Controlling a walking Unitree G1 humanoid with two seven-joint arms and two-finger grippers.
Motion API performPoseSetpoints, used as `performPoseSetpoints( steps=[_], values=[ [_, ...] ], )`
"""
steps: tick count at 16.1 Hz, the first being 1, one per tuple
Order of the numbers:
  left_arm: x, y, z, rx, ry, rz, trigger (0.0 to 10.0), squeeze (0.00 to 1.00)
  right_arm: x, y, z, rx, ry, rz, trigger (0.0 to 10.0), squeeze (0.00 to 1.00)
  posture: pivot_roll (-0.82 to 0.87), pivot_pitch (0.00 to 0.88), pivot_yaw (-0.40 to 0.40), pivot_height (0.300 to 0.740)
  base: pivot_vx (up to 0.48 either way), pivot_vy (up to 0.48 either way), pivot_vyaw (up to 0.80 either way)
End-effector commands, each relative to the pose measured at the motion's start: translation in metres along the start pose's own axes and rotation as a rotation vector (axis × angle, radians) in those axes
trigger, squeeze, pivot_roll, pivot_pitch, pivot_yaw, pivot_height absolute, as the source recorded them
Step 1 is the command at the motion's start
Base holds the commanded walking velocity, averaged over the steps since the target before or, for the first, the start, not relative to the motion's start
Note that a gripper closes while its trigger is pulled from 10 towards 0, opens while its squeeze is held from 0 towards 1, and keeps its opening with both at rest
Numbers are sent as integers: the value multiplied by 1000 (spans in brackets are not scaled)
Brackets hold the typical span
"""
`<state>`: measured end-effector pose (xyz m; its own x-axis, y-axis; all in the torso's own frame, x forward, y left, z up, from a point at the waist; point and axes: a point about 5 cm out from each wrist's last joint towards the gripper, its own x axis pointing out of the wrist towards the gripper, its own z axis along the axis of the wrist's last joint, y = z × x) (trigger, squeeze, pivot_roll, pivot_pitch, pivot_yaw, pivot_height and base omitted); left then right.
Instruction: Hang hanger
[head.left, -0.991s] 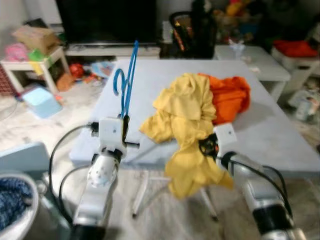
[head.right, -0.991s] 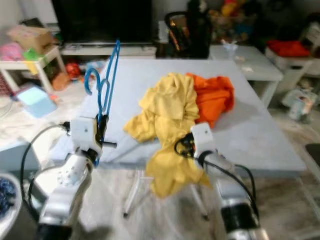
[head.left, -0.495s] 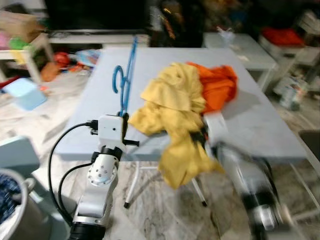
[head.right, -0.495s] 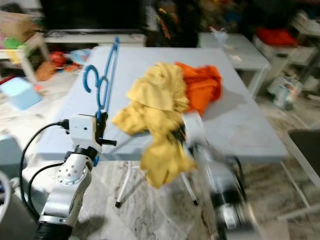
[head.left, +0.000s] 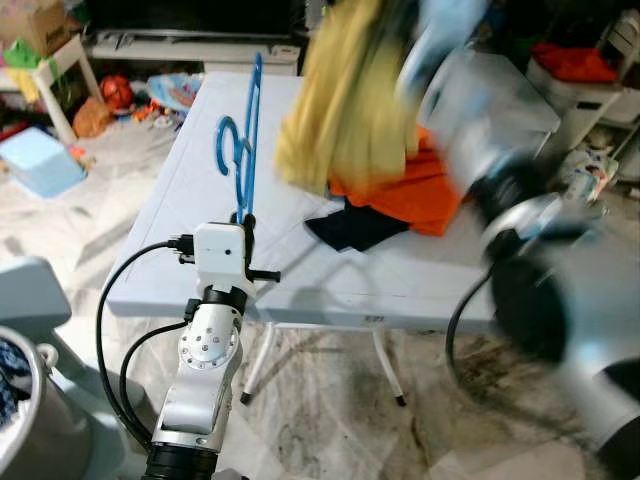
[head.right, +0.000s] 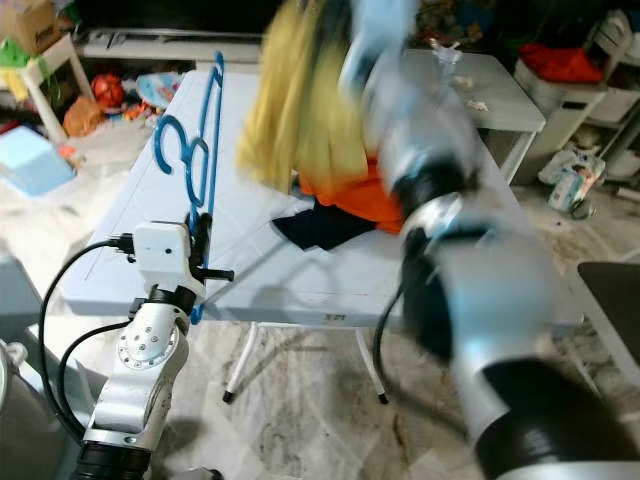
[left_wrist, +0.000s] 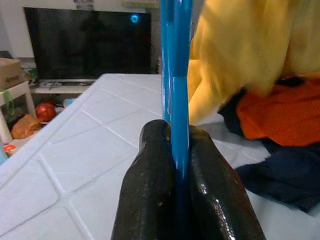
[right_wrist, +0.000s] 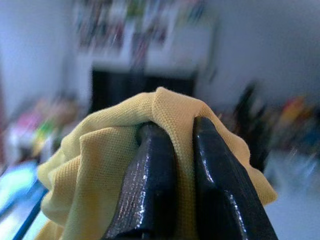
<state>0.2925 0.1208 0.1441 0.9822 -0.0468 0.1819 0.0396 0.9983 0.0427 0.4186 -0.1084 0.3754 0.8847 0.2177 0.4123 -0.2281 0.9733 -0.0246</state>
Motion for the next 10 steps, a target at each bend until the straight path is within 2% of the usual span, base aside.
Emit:
performPoseSetpoints(
  steps=[1, 2, 3, 4, 5, 6, 8, 9, 10],
  values=[
    [0, 5, -6, 20, 31, 33, 10000, 0, 1, -12, 16, -15, -74, -61, 0, 0, -19, 0, -127, 740, 0, 0, 0],
    [0, 4, -6, 18, 31, 35, 10000, 0, -2, -15, 2, -55, -20, -70, 10000, 0, -20, 0, -129, 740, 0, 0, 0],
    [-1, 2, -6, 12, 30, 30, 10000, 0, -13, -16, -39, -167, 140, -29, 10000, 0, -19, 0, -127, 740, 0, 0, 0],
    [-1, 0, -7, 9, 31, 18, 10000, 0, -31, -19, -83, -227, 302, 14, 10000, 1000, -20, 0, -122, 740, 0, 0, 0],
    [-2, -1, -7, 11, 31, 13, 10000, 0, -39, -23, -95, -232, 345, 15, 10000, 1000, -18, 0, -118, 740, 0, 0, 0],
    [-2, -1, -7, 14, 34, 5, 10000, 0, -56, -31, -122, -297, 449, 12, 10000, 1000, -23, 0, -108, 740, 0, 0, 0],
    [-2, 0, -9, 18, 42, -1, 10000, 0, -71, -41, -140, -326, 520, -12, 10000, 1000, -26, 0, -101, 740, 0, 0, 0],
    [-1, -1, -11, 21, 50, -20, 10000, 0, -86, -55, -153, -336, 553, -60, 10000, 1000, -41, 0, -75, 740, 0, 0, 0],
    [-1, -2, -11, 21, 50, -27, 10000, 0, -89, -57, -155, -326, 558, -51, 10000, 1000, -44, 0, -68, 740, 0, 0, 0]
  ],
)
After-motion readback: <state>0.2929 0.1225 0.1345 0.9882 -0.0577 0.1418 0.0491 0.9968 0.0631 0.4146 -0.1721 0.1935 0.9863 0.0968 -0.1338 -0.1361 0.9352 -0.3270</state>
